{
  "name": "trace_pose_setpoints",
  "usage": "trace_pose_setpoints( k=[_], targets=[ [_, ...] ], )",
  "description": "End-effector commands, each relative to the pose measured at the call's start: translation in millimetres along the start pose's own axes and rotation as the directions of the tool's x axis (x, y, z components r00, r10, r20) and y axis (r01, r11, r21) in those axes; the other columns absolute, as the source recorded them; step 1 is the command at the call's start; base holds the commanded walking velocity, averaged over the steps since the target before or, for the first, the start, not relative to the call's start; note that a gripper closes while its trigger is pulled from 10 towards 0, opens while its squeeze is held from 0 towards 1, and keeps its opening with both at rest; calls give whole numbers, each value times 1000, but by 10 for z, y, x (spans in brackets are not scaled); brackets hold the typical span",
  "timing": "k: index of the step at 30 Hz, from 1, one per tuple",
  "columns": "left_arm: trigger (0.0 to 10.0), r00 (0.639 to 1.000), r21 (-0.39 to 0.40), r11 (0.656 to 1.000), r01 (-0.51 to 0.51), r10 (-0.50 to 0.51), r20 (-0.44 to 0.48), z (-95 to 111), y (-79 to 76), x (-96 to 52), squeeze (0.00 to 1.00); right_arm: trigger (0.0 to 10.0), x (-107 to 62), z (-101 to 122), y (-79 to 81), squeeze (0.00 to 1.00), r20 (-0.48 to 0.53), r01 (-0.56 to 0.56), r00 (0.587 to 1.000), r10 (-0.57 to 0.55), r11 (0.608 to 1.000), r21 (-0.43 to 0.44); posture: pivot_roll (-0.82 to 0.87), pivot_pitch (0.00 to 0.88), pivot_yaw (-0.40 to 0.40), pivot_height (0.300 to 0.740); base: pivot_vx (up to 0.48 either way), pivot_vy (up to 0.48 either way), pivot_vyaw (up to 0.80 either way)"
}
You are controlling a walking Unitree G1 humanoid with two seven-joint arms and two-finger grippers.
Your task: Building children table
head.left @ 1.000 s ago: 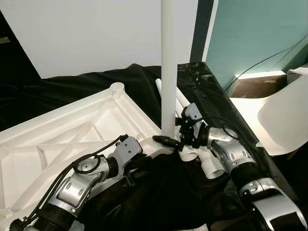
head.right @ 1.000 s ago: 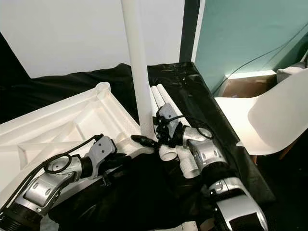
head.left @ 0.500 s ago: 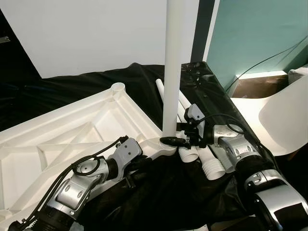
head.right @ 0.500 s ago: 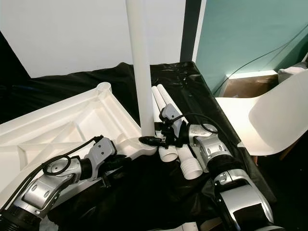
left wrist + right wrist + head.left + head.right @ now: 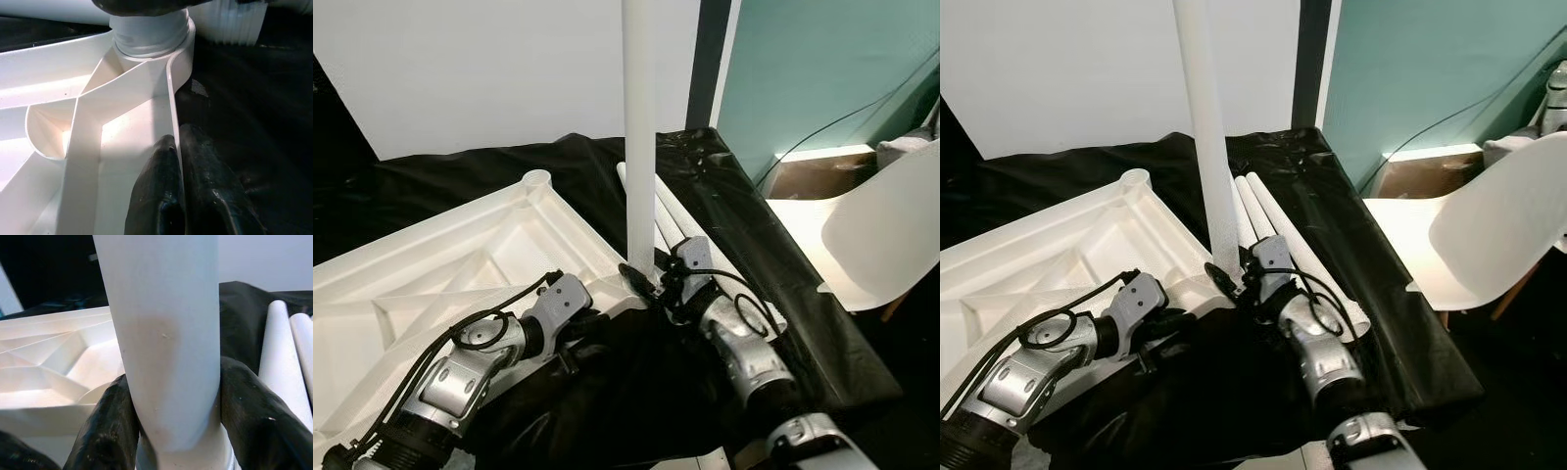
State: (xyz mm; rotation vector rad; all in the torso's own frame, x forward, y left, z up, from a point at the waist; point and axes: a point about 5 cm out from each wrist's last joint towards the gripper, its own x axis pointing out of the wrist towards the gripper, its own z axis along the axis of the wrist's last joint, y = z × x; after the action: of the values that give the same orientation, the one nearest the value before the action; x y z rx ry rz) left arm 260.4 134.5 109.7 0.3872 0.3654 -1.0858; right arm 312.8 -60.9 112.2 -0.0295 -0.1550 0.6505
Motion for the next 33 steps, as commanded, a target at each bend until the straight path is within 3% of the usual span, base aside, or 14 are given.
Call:
trace_pose_setpoints(
  k=[1, 2, 3, 7, 8, 11, 12, 17, 18, 19, 20, 27, 28, 33],
  targets=[
    [10000, 980, -48, 980, 195, -197, -31, -133, -309, 141, 0, 0, 98, 252, -114, 0, 110, 92, 990, -89, 995, -27, 65, 0, 4, 740, 0, 0, 0],
    [10000, 980, -47, 980, 196, -197, -31, -134, -311, 142, 0, 0, 126, 251, -70, 0, 103, 62, 993, -59, 997, -35, 65, 0, 4, 740, 0, 0, 0],
    [10000, 980, -47, 980, 195, -196, -31, -135, -311, 142, 0, 10000, 153, 241, -2, 0, 87, 10, 996, -5, 999, -51, 65, 0, 4, 740, 0, 0, 0],
    [10000, 981, -47, 981, 191, -192, -30, -137, -311, 142, 0, 10000, 175, 240, 53, 0, 75, -36, 996, 41, 997, -67, 71, 0, 2, 740, 0, 0, 0],
    [10000, 983, -44, 982, 181, -182, -26, -139, -307, 143, 0, 10000, 192, 243, 86, 1000, 67, -70, 995, 75, 995, -70, 75, 0, 1, 740, 0, 0, 0],
    [10000, 988, -48, 987, 152, -153, -7, -134, -292, 146, 0, 10000, 194, 258, 109, 996, 53, -86, 995, 90, 994, -74, 78, 0, 0, 740, 0, 0, 0],
    [10000, 990, -50, 988, 143, -143, 0, -133, -283, 145, 0, 10000, 179, 261, 108, 0, 49, -77, 996, 81, 994, -74, 78, 0, 1, 740, 0, 0, 0],
    [10000, 991, -48, 990, 131, -131, 6, -139, -264, 137, 0, 10000, 116, 265, 57, 0, 48, -35, 998, 39, 996, -83, 71, 0, 5, 740, 0, 0, 0],
    [10000, 991, -48, 990, 130, -130, 10, -137, -258, 132, 533, 10000, 92, 269, 27, 0, 48, -23, 998, 28, 995, -94, 64, 0, 8, 740, 0, 0, 0],
    [10000, 991, -48, 990, 130, -130, 10, -137, -258, 132, 533, 10000, 92, 269, 27, 0, 48, -23, 998, 28, 995, -94, 64, 0, 8, 740, 0, 0, 0],
    [10000, 991, -59, 990, 130, -129, 25, -121, -245, 128, 1000, 10000, 64, 272, -13, 0, 45, -10, 999, 15, 995, -99, 59, 0, 9, 740, 0, 0, 0],
    [10000, 993, -48, 994, 98, -95, 64, -57, -190, 109, 1000, 10000, -22, 263, -90, 0, 13, -12, 1000, 14, 994, -110, 40, 0, 21, 740, 0, 0, 0],
    [10000, 994, -38, 996, 80, -77, 72, -46, -170, 103, 0, 10000, -47, 256, -93, 0, -3, -23, 1000, 23, 994, -106, 38, 0, 22, 740, 0, 0, 0],
    [10000, 977, -75, 997, 9, 7, 212, 121, -63, -2, 0, 10000, -207, 196, -36, 0, -90, -113, 990, 106, 990, -83, 33, 0, 31, 740, 0, 0, 0]
  ],
)
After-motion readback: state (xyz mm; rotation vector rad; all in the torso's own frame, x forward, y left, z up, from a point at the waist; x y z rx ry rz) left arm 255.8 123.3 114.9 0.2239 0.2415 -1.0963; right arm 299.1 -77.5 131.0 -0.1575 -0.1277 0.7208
